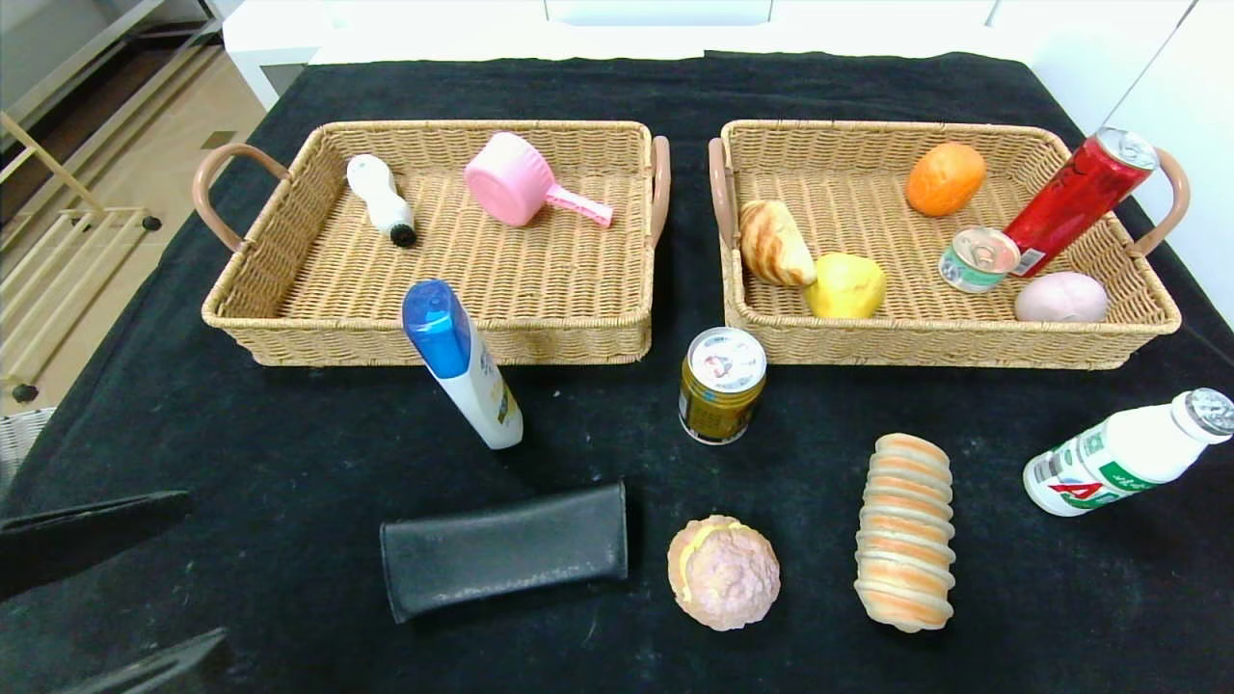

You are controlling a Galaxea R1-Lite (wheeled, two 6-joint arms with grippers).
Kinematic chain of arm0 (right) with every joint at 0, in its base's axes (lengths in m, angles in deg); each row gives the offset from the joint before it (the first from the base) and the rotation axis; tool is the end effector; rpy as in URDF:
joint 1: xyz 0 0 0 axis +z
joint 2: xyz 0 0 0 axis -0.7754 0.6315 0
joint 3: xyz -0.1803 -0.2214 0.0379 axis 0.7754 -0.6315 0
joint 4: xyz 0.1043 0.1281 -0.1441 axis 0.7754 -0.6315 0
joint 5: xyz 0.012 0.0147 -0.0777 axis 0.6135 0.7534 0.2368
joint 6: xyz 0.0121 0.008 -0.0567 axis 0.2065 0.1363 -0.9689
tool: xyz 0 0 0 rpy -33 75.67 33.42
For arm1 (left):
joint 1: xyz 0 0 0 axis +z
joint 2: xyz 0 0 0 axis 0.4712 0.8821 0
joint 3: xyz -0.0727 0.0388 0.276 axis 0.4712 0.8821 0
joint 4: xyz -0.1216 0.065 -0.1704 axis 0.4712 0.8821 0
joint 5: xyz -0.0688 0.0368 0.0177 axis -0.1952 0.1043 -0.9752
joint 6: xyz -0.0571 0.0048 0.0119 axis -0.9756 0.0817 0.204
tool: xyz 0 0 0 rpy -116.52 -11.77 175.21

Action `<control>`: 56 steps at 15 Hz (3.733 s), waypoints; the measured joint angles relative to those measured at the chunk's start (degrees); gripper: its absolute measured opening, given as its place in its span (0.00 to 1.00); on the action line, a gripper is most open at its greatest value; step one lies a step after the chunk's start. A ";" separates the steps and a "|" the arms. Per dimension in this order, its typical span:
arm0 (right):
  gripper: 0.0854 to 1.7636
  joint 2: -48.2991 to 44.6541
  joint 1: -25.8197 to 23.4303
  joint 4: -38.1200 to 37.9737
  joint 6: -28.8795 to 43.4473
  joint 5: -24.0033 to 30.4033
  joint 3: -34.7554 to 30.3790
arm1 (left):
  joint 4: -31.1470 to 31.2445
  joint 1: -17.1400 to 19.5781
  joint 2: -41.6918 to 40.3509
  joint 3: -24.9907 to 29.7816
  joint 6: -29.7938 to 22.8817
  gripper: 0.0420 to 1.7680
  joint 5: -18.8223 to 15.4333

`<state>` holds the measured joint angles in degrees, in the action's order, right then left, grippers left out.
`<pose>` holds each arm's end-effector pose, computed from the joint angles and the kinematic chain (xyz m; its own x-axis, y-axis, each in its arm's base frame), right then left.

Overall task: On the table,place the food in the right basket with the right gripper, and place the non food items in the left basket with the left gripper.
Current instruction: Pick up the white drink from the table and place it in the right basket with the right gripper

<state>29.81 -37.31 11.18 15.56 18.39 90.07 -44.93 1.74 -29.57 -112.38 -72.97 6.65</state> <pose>0.1079 0.0407 0.2352 0.8822 0.4636 -0.0822 -0.4643 0.8856 0.0115 0.1193 -0.0773 0.2346 0.7324 -0.6736 -0.0989 0.6653 0.7390 -0.1060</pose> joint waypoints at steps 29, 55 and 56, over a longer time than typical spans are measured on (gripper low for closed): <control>0.97 3.27 5.42 -13.73 0.77 -7.18 4.30 | -4.39 -6.53 14.93 -9.69 2.18 0.97 2.62; 0.97 25.75 -2.35 37.97 7.02 -25.60 -15.65 | -4.36 -6.05 13.58 -9.67 2.84 0.97 2.71; 0.97 27.10 -2.38 40.09 7.16 -25.60 -15.79 | -4.39 -6.07 13.56 -9.67 2.84 0.97 2.68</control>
<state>56.91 -39.69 51.27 22.72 -7.21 74.28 -49.32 -4.33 -16.01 -122.05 -70.13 9.33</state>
